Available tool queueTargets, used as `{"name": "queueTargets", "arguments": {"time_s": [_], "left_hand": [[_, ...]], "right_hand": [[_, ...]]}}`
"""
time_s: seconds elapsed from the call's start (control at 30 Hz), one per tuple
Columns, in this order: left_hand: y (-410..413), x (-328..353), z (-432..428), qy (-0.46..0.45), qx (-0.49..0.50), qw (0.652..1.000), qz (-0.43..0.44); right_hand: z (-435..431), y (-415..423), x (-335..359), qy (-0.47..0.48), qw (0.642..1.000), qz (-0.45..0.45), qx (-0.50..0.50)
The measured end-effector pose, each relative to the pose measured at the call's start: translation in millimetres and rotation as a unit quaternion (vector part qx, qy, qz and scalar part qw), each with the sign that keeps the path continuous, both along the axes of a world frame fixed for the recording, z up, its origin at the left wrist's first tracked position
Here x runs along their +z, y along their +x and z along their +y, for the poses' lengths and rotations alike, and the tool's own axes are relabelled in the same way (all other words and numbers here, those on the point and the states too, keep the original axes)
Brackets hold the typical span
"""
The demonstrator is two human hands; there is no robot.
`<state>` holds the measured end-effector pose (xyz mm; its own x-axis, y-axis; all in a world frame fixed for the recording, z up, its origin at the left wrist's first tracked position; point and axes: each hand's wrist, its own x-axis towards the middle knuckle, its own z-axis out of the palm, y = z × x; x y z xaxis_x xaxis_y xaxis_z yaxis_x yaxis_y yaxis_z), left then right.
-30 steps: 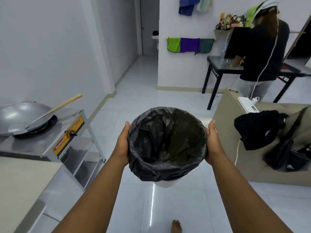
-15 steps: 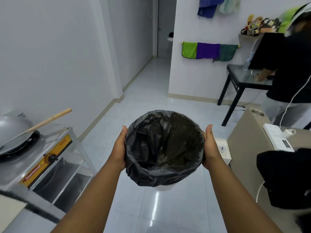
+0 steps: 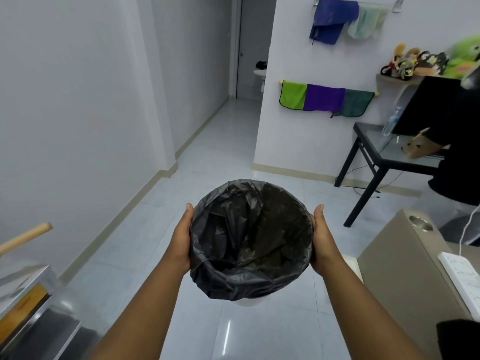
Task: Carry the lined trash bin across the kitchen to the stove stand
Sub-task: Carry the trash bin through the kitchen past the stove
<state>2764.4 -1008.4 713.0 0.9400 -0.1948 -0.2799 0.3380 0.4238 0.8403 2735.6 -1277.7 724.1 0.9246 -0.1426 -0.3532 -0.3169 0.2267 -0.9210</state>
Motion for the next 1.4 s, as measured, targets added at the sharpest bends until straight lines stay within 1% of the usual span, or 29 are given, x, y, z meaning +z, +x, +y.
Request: {"name": "queueTargets", "arguments": {"time_s": [0.27, 0.4, 0.47, 0.53, 0.6, 0.63, 0.77, 0.9, 1.0, 1.07, 1.23, 1.3, 1.37, 1.4], "left_hand": [[141.6, -1.6, 6.4, 0.001, 0.022, 1.0, 0.007], [201.2, -11.5, 12.2, 0.0, 0.051, 0.999, 0.011], [227.6, -18.9, 15.0, -0.006, 0.077, 0.997, 0.018], [262.8, -26.5, 19.8, -0.004, 0.117, 0.993, 0.018], [271.2, -25.6, 24.2, -0.011, 0.13, 0.991, 0.018], [282.6, -27.1, 27.9, -0.008, 0.146, 0.989, 0.021], [323.4, -28.6, 52.2, 0.002, 0.252, 0.967, 0.026], [341.4, -33.6, 83.6, -0.009, 0.338, 0.941, 0.024], [344.6, -37.7, 113.6, -0.023, 0.38, 0.924, 0.032], [346.6, -44.0, 138.7, -0.022, 0.416, 0.908, 0.042], [348.5, -70.4, 200.4, -0.02, 0.469, 0.881, 0.062], [351.1, -84.9, 230.9, -0.009, 0.5, 0.863, 0.071], [351.7, -87.7, 239.1, -0.006, 0.506, 0.86, 0.071], [351.6, -91.5, 246.2, -0.008, 0.517, 0.853, 0.077]], "right_hand": [[5.1, 149.2, 2.3, 0.021, 1.0, -0.003, 0.014], [9.8, 228.6, -5.2, 0.035, 0.998, 0.001, 0.056], [14.9, 268.1, -7.4, 0.036, 0.996, -0.001, 0.077], [22.0, 324.5, -14.4, 0.027, 0.993, 0.012, 0.115], [29.7, 345.9, -17.8, 0.018, 0.993, 0.019, 0.118], [35.1, 368.4, -17.8, 0.015, 0.99, 0.025, 0.138], [71.8, 456.6, -14.2, -0.006, 0.973, 0.037, 0.23], [126.3, 513.0, -18.4, -0.014, 0.949, 0.04, 0.313], [174.5, 540.7, -27.5, -0.003, 0.93, 0.044, 0.366], [208.2, 555.3, -35.1, -0.012, 0.918, 0.044, 0.394], [288.1, 577.6, -58.7, -0.07, 0.89, 0.04, 0.449], [326.7, 591.3, -72.7, -0.091, 0.875, 0.038, 0.474], [339.8, 597.1, -79.3, -0.116, 0.866, 0.039, 0.486], [350.3, 601.3, -86.2, -0.128, 0.857, 0.042, 0.497]]}}
